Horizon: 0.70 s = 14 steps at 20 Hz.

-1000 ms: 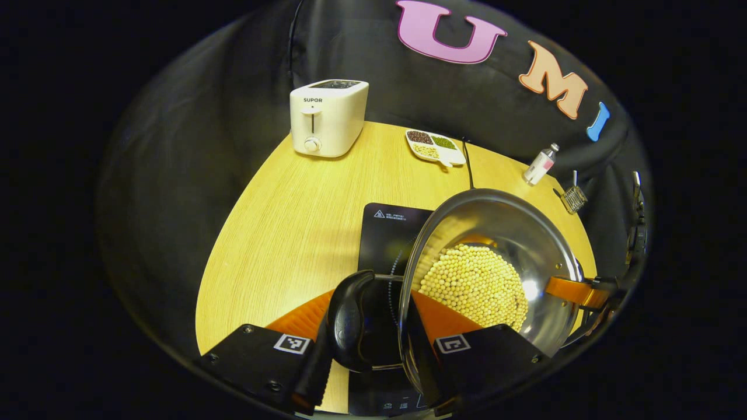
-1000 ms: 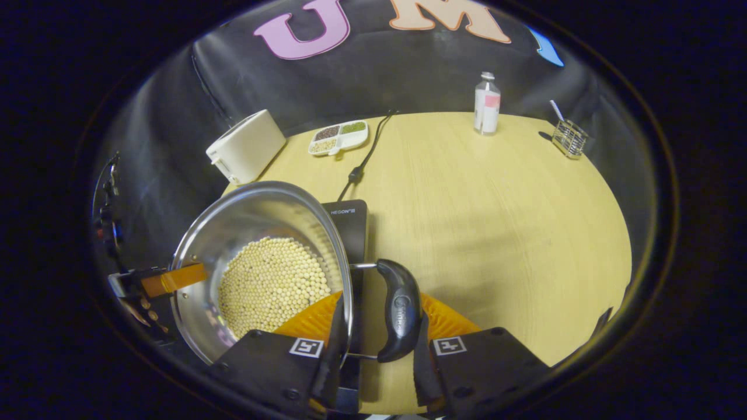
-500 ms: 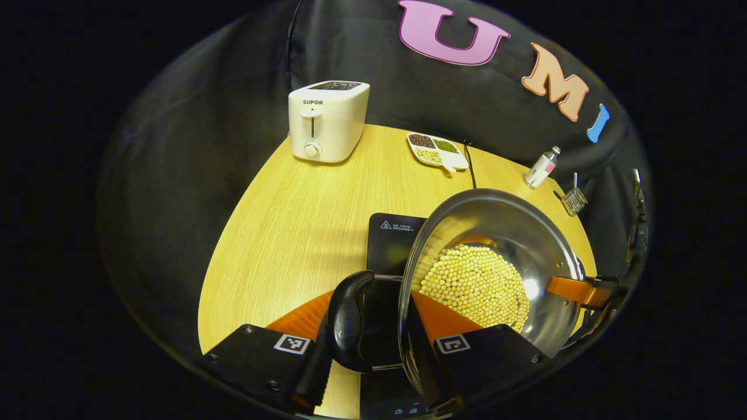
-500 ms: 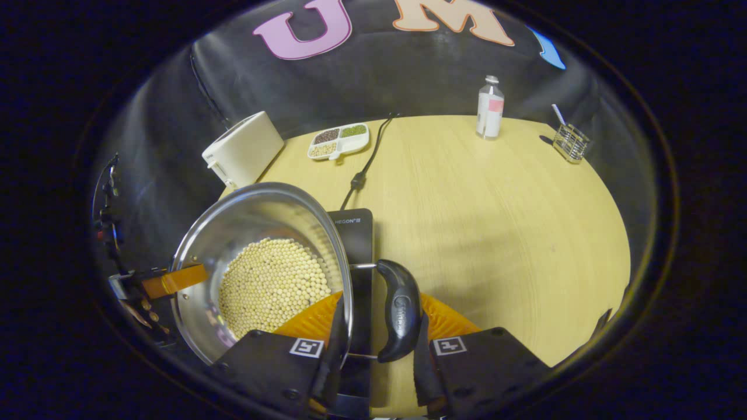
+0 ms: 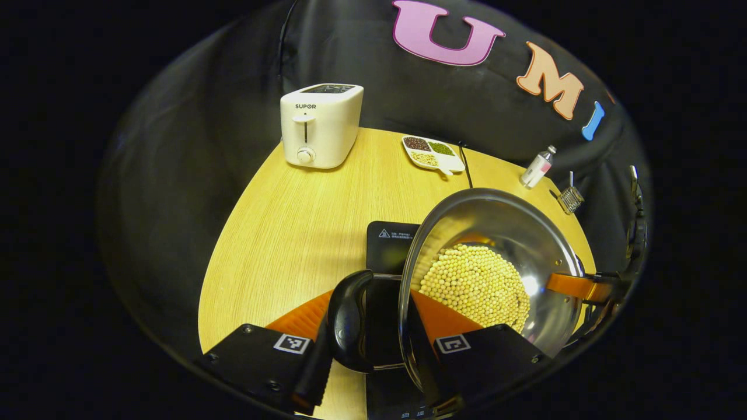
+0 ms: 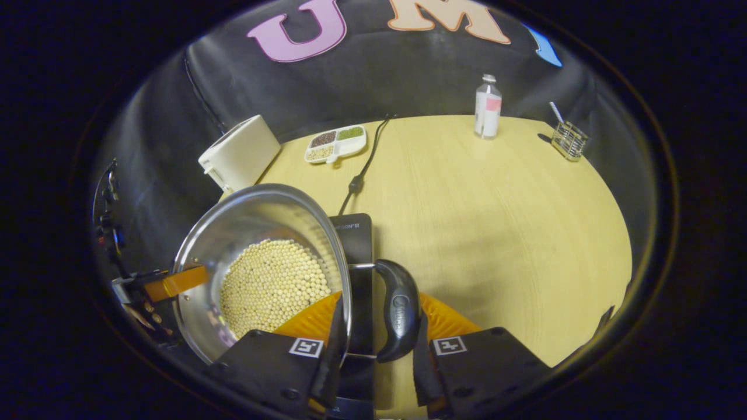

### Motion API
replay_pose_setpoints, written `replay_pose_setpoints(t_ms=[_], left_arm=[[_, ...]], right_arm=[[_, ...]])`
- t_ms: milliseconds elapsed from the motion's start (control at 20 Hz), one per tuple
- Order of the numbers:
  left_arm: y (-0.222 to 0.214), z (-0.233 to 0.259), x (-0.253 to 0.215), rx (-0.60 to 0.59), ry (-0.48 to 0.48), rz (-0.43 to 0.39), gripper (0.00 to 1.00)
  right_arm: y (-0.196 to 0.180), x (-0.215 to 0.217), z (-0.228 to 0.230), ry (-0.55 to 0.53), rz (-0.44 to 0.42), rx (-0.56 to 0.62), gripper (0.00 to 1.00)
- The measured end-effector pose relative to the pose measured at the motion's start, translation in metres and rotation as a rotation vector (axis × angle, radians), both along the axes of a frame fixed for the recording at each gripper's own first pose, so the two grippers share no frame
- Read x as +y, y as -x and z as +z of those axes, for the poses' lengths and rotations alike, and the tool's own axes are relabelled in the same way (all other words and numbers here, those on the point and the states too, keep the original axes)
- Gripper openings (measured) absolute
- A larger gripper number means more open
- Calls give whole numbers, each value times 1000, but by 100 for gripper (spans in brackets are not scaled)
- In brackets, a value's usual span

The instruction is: First push the handle of the pot to place it horizontally, then grasp the pot with both hands and set it on the induction cooktop.

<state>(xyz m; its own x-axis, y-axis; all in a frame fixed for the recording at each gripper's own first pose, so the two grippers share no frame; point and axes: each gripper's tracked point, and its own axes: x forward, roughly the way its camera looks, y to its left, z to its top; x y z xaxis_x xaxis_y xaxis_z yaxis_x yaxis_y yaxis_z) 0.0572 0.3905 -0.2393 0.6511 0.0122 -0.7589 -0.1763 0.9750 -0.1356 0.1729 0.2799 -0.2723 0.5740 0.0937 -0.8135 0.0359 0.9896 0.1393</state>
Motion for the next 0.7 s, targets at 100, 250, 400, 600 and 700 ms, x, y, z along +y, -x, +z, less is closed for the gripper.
replay_pose_setpoints(t_ms=[100, 250, 400, 600, 700], left_arm=[[0, 1, -1, 2, -1, 7, 65], [0, 2, 0, 4, -6, 7, 68], [0, 2, 0, -1, -25, 1, 71], [-6, 9, 1, -32, -87, -35, 73], [-14, 15, 0, -64, -111, -57, 76]], right_arm=[[0, -1, 1, 1, 5, 2, 54], [0, -1, 2, 4, 8, 0, 55], [-1, -3, 2, 13, 5, -6, 53], [-1, 4, 5, 4, 17, -11, 65], [-2, 3, 3, 9, 20, -12, 80]])
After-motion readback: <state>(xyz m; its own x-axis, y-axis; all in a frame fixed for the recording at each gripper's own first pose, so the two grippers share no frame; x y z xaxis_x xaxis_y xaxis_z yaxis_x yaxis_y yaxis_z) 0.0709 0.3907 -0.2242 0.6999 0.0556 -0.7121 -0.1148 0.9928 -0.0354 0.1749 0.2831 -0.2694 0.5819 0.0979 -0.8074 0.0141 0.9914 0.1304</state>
